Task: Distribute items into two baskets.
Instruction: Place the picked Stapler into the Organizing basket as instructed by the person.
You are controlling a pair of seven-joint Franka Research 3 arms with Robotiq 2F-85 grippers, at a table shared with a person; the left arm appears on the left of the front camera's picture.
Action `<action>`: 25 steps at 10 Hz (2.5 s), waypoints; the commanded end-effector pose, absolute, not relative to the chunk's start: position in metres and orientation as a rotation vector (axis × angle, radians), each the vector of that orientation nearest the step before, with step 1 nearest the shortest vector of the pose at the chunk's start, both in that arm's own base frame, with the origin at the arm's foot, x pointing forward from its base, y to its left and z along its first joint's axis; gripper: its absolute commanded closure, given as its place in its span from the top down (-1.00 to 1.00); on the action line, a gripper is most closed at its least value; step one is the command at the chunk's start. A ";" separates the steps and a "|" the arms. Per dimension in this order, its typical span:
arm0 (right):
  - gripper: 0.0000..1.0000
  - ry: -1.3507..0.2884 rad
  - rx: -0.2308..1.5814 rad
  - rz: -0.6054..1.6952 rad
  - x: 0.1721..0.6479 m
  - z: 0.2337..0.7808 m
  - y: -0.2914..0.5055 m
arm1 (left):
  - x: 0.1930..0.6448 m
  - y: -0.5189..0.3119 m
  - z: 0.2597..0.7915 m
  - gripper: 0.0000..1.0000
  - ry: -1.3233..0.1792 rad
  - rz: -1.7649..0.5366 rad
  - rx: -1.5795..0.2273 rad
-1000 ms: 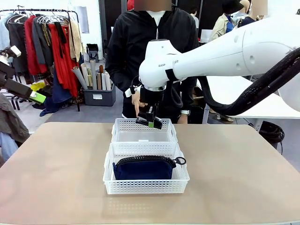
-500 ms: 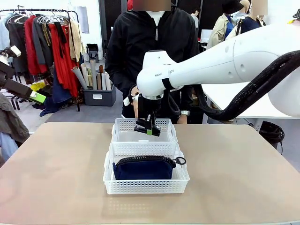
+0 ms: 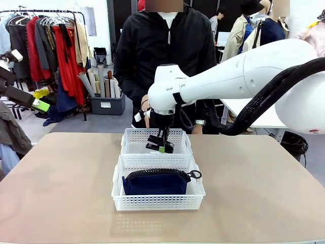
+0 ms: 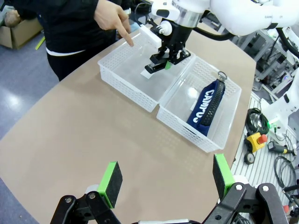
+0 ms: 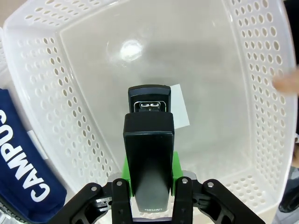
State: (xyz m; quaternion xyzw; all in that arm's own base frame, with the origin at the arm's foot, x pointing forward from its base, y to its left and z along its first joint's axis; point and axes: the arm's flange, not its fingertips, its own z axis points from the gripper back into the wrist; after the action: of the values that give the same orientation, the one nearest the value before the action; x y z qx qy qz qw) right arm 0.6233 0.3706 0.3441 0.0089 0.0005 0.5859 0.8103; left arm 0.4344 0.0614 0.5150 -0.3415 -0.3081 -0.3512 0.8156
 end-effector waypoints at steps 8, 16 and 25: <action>-0.88 0.073 0.045 1.287 0.644 0.330 0.376 | 0.433 0.061 0.515 1.00 -0.664 -0.752 -0.737; 1.00 0.004 0.060 1.256 0.632 0.357 0.360 | 0.433 0.061 0.515 1.00 -0.664 -0.752 -0.737; 1.00 -0.041 0.018 1.249 0.629 0.383 0.362 | 0.433 0.061 0.515 1.00 -0.664 -0.752 -0.737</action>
State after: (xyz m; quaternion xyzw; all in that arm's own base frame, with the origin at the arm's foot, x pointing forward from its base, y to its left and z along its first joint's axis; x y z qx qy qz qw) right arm 0.6244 0.3614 0.3767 0.0084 -0.0208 0.5855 0.8104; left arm 0.4345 0.0613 0.5149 -0.3415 -0.3080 -0.3511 0.8156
